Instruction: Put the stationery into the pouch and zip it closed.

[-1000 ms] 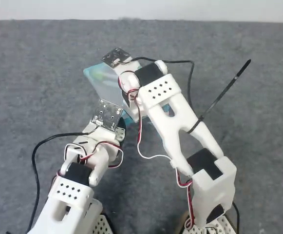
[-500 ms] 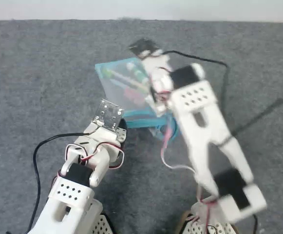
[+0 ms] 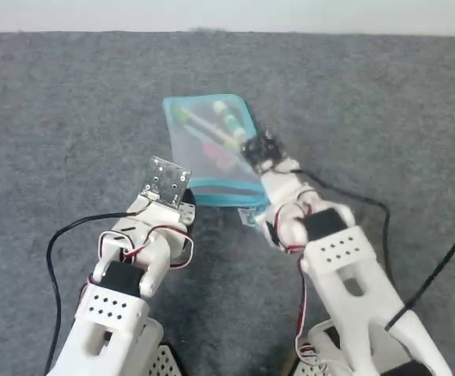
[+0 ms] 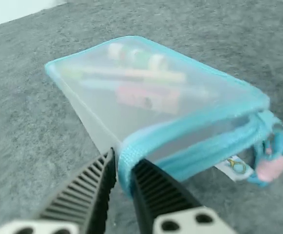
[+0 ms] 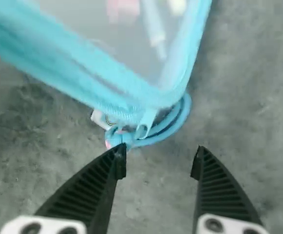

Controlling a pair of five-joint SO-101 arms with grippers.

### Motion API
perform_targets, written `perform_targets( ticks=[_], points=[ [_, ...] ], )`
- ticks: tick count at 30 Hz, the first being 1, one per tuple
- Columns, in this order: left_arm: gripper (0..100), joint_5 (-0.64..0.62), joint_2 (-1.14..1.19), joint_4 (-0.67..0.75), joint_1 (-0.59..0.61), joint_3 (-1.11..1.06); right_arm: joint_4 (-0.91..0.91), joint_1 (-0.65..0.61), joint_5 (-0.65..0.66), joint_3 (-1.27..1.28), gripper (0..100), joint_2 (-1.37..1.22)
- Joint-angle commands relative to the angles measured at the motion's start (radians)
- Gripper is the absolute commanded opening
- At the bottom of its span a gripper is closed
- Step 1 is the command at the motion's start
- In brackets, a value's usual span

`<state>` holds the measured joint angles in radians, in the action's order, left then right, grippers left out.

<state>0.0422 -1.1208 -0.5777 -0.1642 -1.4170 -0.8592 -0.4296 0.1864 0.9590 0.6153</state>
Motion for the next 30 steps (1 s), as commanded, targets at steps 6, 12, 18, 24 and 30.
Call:
perform_targets(
  ticks=[6,12,18,24,30],
  points=[
    [1,0.002,0.000,0.006,0.014,0.021,0.325,0.016,-0.126,0.112,21.0,0.044],
    [1,0.002,0.000,0.017,0.017,0.021,0.334,0.004,-0.130,0.163,21.0,0.068],
    [1,0.002,0.000,0.017,0.017,0.021,0.150,0.001,-0.130,0.140,20.9,0.226],
    [1,0.002,0.000,0.017,0.009,0.021,0.171,-0.064,-0.130,0.183,20.9,0.269],
    [1,0.002,0.002,0.017,0.015,0.019,0.295,-0.085,-0.129,0.190,21.0,0.139]
  ],
)
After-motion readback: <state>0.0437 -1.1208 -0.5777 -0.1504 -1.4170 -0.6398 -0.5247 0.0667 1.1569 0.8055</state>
